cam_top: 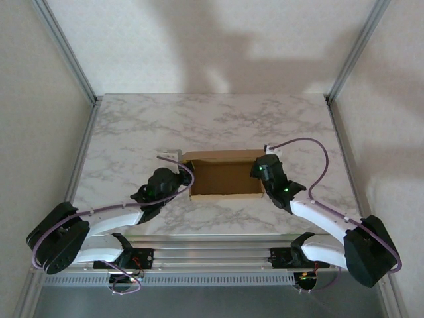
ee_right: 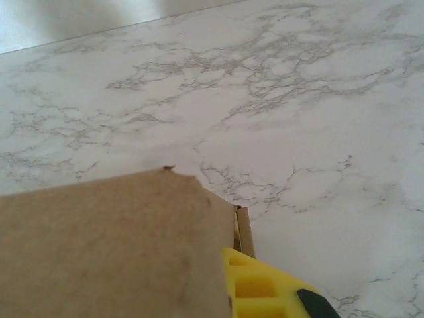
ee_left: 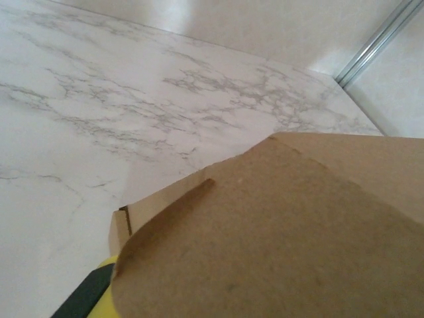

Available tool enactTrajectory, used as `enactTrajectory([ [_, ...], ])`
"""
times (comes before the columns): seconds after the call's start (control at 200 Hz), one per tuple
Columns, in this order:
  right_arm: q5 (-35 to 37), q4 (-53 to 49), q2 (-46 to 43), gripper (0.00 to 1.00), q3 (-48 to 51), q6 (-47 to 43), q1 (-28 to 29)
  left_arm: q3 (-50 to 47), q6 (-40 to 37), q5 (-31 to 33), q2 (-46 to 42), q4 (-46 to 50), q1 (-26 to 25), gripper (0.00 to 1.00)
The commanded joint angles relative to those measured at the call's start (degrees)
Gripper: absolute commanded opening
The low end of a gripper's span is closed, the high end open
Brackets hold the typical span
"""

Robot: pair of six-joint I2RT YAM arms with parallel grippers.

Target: Fold the paper box

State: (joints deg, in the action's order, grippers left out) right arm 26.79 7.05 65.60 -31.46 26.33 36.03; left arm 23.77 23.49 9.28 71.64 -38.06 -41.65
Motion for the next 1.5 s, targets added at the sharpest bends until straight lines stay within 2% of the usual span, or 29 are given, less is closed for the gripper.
enactTrajectory([
  [0.0,-5.2,-2.0,0.1,0.01,2.1,1.2,0.9,-0.8,2.1,-0.7,0.8,-2.1,-2.4,0.12],
  [0.36,-5.4,-3.9,-3.8,0.05,5.2,1.2,0.8,-5.4,2.0,2.8,0.7,-3.0,-3.1,0.13],
  [0.521,-6.1,-5.8,-6.4,0.12,6.2,0.5,0.8,-5.8,1.6,4.1,0.2,-2.3,-3.4,0.12],
  [0.566,-6.9,-6.6,-7.7,0.18,6.2,0.3,0.8,-5.9,1.4,4.3,0.2,-2.0,-3.5,0.12],
  [0.741,-11.7,-12.3,-13.1,0.54,5.8,-0.9,0.7,-5.9,1.1,4.8,-0.4,-1.4,-3.6,0.12],
  [0.901,-16.8,-19.8,-19.2,0.73,4.8,-1.2,0.7,-5.7,0.8,5.3,-0.4,-1.0,-3.6,0.12],
  [0.991,-18.5,-24.5,-24.0,0.80,3.9,-1.5,0.7,-5.4,0.6,5.6,-0.3,-0.5,-3.6,0.12],
  [1.266,-19.6,-35.3,-34.7,0.81,-2.1,-1.3,0.7,-5.3,0.6,5.3,0.3,-0.2,-3.7,0.12],
  [1.421,-22.4,-37.0,-33.7,0.80,-8.9,-1.3,0.8,-5.3,0.5,4.4,0.6,0.2,-3.7,0.13],
  [1.497,-22.5,-37.6,-29.8,0.74,-13.3,-0.6,0.7,-5.3,0.3,3.9,0.6,0.7,-3.8,0.15],
])
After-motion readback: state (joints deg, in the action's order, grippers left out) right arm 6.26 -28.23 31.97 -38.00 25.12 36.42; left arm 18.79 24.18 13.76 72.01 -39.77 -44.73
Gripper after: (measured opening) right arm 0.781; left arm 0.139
